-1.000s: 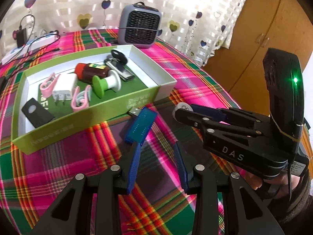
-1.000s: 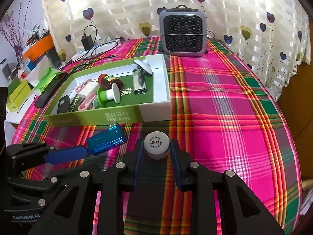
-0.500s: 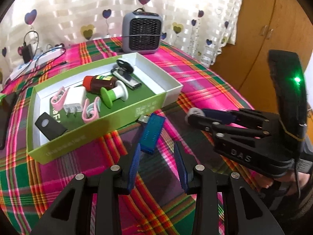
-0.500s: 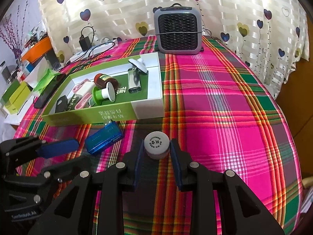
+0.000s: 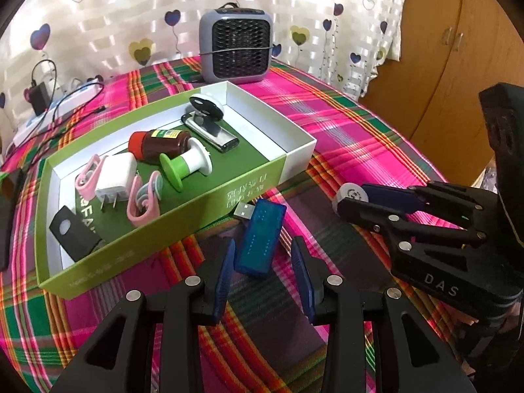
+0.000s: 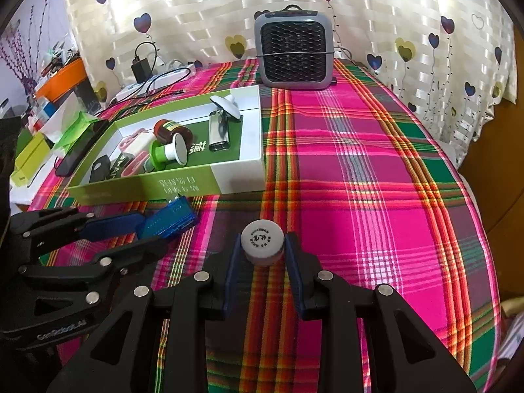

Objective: Organize rigid objects
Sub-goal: 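Grasp the blue USB stick with the left tool while the right tool holds the white container, then carry the USB stick over the green box with the left tool while the right tool carries the container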

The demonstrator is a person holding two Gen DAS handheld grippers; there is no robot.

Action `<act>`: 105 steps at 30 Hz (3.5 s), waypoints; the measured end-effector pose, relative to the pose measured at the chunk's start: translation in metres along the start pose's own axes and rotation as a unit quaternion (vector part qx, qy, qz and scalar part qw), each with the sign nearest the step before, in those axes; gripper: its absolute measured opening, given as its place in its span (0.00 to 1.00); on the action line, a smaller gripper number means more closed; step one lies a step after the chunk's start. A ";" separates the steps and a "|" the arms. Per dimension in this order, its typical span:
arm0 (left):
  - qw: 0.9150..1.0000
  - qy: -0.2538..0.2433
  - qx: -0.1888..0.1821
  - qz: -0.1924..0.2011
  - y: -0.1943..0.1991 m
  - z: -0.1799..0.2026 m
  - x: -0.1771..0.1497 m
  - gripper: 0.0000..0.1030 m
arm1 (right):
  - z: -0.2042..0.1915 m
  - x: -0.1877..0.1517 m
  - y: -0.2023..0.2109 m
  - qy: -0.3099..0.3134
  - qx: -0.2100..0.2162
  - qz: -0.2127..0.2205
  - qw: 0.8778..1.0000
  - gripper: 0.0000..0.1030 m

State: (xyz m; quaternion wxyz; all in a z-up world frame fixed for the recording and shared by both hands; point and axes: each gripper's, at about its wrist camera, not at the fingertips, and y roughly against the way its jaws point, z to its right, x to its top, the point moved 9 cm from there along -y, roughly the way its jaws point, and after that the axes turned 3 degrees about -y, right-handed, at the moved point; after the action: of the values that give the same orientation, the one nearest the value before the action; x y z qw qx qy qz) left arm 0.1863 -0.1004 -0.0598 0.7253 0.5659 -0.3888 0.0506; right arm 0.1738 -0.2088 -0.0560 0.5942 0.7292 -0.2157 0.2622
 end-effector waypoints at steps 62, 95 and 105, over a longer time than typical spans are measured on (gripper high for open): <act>1.000 0.003 0.017 -0.002 -0.009 -0.003 0.005 0.20 | 0.005 -0.003 -0.006 0.018 -0.030 -0.016 0.999 0.28; 1.000 0.006 0.028 0.004 0.000 -0.005 0.005 0.20 | 0.005 -0.002 -0.006 0.020 -0.034 -0.016 0.999 0.28; 0.999 0.003 0.034 0.022 0.015 0.001 0.009 0.20 | 0.003 0.001 0.005 0.013 -0.027 -0.002 1.000 0.28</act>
State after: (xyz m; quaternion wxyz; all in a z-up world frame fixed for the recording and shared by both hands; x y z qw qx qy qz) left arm 0.1845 -0.0990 -0.0421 0.7054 0.5818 -0.3966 0.0815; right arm 0.1716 -0.2124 -0.0524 0.6170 0.7097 -0.2137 0.2646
